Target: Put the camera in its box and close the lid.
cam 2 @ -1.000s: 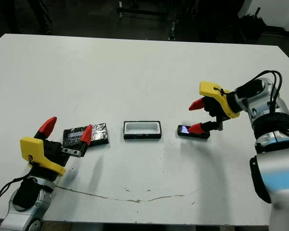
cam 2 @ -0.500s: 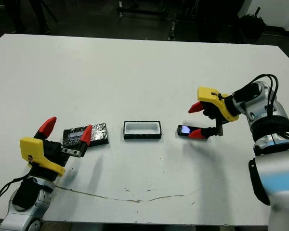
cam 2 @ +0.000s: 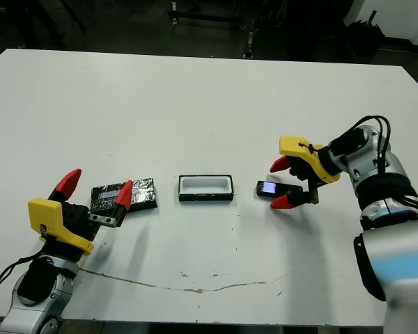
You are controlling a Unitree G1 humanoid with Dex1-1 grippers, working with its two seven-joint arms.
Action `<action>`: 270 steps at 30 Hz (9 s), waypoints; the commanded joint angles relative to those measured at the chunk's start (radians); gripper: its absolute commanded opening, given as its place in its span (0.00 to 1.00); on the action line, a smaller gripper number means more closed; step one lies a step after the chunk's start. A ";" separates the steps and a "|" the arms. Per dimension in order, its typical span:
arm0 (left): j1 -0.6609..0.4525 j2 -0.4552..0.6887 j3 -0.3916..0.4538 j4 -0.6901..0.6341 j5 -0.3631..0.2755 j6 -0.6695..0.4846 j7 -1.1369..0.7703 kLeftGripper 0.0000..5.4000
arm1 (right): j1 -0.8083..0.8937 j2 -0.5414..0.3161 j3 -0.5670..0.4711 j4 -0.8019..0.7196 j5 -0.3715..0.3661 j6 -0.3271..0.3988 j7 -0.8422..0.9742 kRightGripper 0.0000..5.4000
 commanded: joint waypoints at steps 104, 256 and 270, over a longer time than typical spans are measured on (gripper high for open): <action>0.029 0.003 -0.013 -0.041 0.015 0.047 0.010 1.00 | -0.091 0.300 -0.066 -0.232 0.270 0.394 -0.060 0.31; -0.297 0.576 0.184 0.090 -0.180 0.058 -0.594 1.00 | 1.311 0.394 -0.628 -1.581 0.550 0.248 -0.992 0.41; -0.622 0.718 0.041 0.371 -0.333 0.238 -1.047 1.00 | 1.401 0.410 -0.566 -1.609 0.524 0.149 -1.091 0.01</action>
